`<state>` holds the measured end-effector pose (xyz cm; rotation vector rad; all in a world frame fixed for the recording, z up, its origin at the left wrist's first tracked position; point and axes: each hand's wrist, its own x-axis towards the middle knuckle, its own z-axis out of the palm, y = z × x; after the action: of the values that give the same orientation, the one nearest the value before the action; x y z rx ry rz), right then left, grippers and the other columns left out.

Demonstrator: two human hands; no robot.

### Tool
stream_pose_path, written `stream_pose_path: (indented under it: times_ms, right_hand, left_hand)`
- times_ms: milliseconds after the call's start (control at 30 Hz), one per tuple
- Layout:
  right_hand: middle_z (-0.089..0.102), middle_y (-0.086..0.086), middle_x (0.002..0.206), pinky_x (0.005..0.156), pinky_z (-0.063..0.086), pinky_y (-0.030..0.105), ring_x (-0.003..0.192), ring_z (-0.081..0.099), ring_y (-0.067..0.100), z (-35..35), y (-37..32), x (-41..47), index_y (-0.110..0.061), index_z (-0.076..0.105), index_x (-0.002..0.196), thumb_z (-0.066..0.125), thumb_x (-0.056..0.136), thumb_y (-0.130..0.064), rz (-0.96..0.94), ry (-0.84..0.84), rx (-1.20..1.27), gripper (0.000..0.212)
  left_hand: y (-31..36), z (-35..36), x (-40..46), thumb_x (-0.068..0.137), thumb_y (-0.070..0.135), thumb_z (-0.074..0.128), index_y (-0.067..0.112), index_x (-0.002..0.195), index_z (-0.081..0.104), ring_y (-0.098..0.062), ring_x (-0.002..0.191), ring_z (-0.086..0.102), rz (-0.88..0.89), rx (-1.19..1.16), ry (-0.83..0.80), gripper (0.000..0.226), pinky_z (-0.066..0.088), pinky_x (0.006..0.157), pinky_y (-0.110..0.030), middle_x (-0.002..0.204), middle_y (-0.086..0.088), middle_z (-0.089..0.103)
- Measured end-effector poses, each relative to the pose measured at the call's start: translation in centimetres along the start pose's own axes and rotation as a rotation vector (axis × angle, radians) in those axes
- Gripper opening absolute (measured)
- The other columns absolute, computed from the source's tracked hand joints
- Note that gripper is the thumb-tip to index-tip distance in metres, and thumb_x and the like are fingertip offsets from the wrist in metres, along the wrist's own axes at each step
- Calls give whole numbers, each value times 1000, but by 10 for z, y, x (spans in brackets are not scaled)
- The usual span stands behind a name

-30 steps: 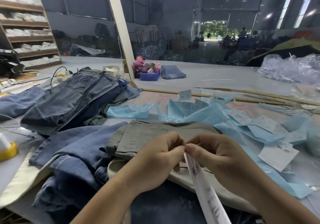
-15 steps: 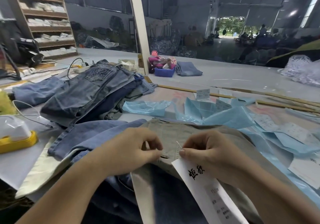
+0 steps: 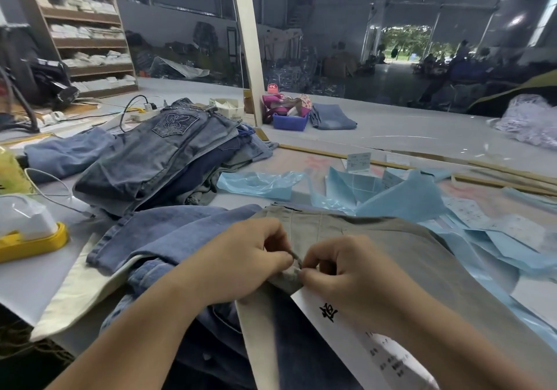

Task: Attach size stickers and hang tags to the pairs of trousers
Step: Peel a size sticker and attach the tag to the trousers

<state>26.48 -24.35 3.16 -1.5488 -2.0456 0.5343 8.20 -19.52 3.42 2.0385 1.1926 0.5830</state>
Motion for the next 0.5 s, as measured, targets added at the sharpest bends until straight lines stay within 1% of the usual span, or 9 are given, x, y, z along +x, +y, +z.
stream_pose_path:
  times_ms: [67,133,200,267,300,367,433,467,500]
  right_hand:
    - [50,-11,49,44,27,18,45,42,7,4,-1,0,-24,68,76,59,79,-41,-39,59,-35,20]
    - [46,-5,50,45,28,23,49,41,12,8,1,-1,-19,65,73,58,80,-39,-89,141,-115,23]
    - [37,-4,49,47,30,31,52,37,17,14,2,-4,-15,56,65,56,80,-35,-134,210,-197,25]
    - [31,-7,49,46,28,28,51,32,18,18,0,-6,-21,43,57,58,74,-29,-176,285,-270,24]
    - [34,-6,49,44,29,27,49,34,20,20,0,-8,-23,42,56,60,71,-26,-186,324,-293,24]
    - [47,-5,51,40,32,25,46,43,22,25,1,-10,-21,51,56,64,69,-23,-184,369,-324,19]
    - [52,-6,53,39,32,23,45,46,20,28,3,-11,-20,59,58,65,71,-23,-194,409,-340,14]
    - [52,-6,53,39,32,22,45,47,20,30,4,-10,-20,60,59,65,73,-22,-201,424,-340,15]
    - [53,-6,54,39,32,22,44,47,20,30,4,-9,-20,61,59,65,74,-22,-200,434,-347,16]
  left_hand:
    - [4,1,1,89,20,68,25,78,63,-5,69,59,-40,-138,-16,13,51,75,-32,70,11,64]
    - [8,2,1,89,14,68,19,78,65,-9,70,60,-81,-242,-43,13,51,76,-35,71,5,66]
    - [12,1,1,88,10,67,16,78,67,-14,72,60,-103,-333,-93,11,49,75,-33,74,-2,66]
    - [14,-2,0,90,4,59,15,78,69,-15,70,61,-129,-398,-149,19,50,69,-26,72,-2,67]
    - [15,-4,0,91,-1,54,14,78,71,-14,69,62,-143,-404,-167,26,51,67,-23,72,-1,69]
    - [14,-8,1,91,-6,47,14,77,73,-14,72,65,-139,-353,-172,36,54,72,-27,75,-1,71]
    - [13,-7,4,93,-6,48,15,79,74,-16,74,65,-127,-292,-141,37,56,78,-34,78,-4,70]
    - [12,-5,4,95,-3,50,15,82,74,-14,71,64,-120,-254,-123,33,56,76,-32,77,-4,69]
    - [12,-4,5,95,-1,53,15,87,74,-9,65,62,-106,-211,-111,28,55,69,-25,73,0,67]
